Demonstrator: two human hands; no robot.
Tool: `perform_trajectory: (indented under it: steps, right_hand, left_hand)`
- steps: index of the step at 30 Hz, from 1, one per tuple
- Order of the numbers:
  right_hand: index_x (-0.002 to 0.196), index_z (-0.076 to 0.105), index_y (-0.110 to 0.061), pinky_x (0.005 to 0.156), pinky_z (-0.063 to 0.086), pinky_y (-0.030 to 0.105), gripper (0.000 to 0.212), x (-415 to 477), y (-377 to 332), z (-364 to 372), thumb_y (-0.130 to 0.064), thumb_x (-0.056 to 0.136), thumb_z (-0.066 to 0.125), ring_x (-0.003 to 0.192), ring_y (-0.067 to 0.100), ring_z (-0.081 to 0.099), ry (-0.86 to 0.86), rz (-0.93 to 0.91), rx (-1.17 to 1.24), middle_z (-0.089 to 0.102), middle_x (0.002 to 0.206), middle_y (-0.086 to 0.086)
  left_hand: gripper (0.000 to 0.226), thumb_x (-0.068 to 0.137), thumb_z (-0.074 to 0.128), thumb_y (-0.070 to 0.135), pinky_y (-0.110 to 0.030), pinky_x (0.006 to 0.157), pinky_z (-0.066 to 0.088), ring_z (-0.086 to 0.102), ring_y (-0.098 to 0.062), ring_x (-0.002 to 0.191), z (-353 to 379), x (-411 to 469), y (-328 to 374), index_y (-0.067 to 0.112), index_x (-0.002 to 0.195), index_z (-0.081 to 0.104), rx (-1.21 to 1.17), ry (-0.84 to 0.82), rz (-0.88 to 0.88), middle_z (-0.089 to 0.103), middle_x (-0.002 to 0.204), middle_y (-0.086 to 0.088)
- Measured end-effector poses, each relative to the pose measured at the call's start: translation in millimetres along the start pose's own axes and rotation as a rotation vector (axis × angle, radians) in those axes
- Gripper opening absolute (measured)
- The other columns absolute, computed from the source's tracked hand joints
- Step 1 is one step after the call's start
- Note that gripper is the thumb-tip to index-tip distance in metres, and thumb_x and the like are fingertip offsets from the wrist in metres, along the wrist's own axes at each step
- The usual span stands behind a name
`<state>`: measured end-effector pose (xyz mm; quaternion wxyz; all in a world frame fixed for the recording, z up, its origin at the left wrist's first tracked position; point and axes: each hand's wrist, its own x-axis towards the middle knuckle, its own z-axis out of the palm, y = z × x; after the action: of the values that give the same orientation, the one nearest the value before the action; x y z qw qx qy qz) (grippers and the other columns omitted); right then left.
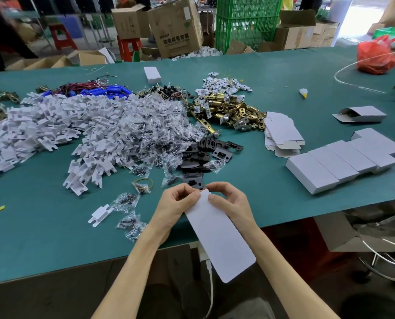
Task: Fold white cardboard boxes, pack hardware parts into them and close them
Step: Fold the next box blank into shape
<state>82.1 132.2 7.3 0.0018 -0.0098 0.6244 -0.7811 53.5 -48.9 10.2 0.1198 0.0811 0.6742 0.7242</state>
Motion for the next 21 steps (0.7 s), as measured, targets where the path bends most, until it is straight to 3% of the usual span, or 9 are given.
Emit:
perform_trajectory:
  steps: [4, 7, 11, 21]
  right_hand:
    - [0.102, 0.072, -0.015, 0.067, 0.056, 0.024, 0.025, 1, 3, -2, -0.023, 0.079, 0.075, 0.084, 0.014, 0.071, 0.027, 0.002, -0.024, 0.074, 0.102, 0.000]
    - [0.101, 0.071, -0.014, 0.068, 0.055, 0.024, 0.025, 3, 6, -1, -0.024, 0.078, 0.074, 0.085, 0.012, 0.070, 0.062, -0.014, -0.038, 0.074, 0.100, -0.001]
    - [0.104, 0.067, -0.010, 0.067, 0.054, 0.022, 0.028, 4, 10, 1, -0.024, 0.080, 0.074, 0.083, 0.009, 0.069, 0.121, -0.041, -0.015, 0.072, 0.096, -0.007]
    - [0.104, 0.064, -0.010, 0.065, 0.055, 0.023, 0.022, 5, 14, 5, -0.021, 0.086, 0.073, 0.077, 0.007, 0.067, 0.217, -0.066, -0.016, 0.069, 0.093, -0.009]
  left_hand:
    - [0.018, 0.087, 0.077, 0.027, -0.018, 0.064, 0.046, 0.058, -0.012, 0.071, 1, 1, -3, 0.014, 0.077, 0.070, 0.003, 0.013, 0.010, 0.071, 0.082, -0.004]
    - [0.019, 0.093, 0.077, 0.021, -0.017, 0.067, 0.050, 0.064, -0.010, 0.075, 0, 1, -5, 0.002, 0.089, 0.075, -0.014, 0.032, 0.003, 0.079, 0.093, -0.004]
    - [0.019, 0.093, 0.074, 0.026, -0.022, 0.072, 0.054, 0.068, -0.016, 0.084, 3, 0, -4, 0.014, 0.105, 0.082, -0.031, 0.029, 0.001, 0.077, 0.100, -0.017]
    - [0.017, 0.102, 0.065, 0.020, -0.025, 0.074, 0.052, 0.067, -0.013, 0.087, 10, -1, -6, 0.012, 0.110, 0.078, 0.029, 0.119, 0.039, 0.078, 0.104, -0.009]
